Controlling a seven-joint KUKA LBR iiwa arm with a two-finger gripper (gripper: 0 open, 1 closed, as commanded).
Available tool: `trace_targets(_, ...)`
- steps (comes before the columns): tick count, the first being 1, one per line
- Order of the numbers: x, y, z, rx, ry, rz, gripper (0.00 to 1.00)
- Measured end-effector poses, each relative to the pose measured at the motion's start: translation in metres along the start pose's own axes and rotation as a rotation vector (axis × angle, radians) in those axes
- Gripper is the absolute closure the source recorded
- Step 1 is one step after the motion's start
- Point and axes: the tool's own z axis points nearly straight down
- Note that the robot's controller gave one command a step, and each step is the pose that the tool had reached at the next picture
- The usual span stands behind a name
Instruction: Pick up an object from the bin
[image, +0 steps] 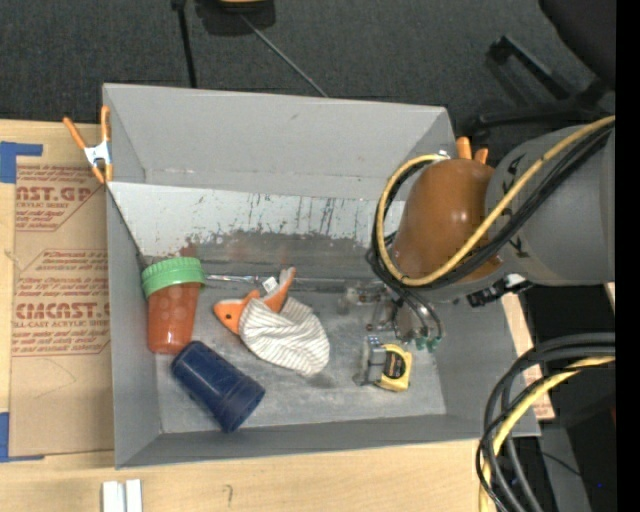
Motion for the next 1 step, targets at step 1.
trace_targets(1,-0.0016,-0.0001,-0.0046,0.000,-0.007,0.000,0.00)
